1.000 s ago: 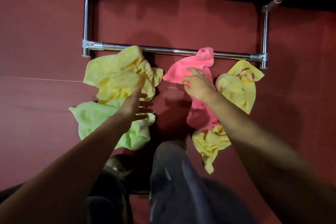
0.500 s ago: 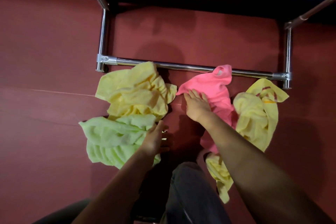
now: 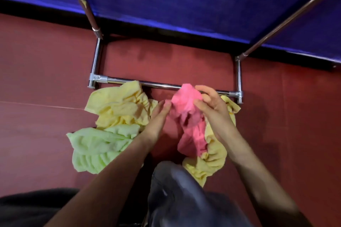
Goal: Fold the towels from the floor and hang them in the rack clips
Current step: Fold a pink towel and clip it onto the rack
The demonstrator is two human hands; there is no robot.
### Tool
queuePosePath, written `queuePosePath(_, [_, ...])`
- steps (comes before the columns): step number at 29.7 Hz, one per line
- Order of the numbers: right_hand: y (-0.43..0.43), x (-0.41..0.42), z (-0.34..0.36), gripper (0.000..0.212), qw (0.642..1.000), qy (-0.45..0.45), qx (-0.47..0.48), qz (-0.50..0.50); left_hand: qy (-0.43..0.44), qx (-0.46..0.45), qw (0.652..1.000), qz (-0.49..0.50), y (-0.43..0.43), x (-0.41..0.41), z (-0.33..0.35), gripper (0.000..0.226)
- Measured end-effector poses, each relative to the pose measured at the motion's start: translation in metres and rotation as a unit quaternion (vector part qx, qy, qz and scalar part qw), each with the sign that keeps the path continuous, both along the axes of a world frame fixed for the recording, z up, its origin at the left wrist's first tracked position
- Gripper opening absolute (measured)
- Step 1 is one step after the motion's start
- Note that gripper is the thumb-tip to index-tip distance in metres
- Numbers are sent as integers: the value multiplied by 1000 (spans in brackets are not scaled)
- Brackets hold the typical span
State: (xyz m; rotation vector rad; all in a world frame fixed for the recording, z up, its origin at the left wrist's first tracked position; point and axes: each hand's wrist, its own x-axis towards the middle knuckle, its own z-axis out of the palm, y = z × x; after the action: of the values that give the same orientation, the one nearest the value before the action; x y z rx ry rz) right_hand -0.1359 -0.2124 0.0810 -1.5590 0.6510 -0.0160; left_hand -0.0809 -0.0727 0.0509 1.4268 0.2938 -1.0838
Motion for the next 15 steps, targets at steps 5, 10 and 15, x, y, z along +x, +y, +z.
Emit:
queuePosePath(5, [-8,-11,84,38,994,-66,84,16,-28,-128,987,-97,-5,10,63,58])
queuePosePath(10, [-2,-24,154,39,988,-132,78,25,-237,-146,953,-116,5,10,154,17])
queuePosePath(15, [41,-62,262,36,979,-189,58,41,-382,-186,898,-116,43,-20,262,27])
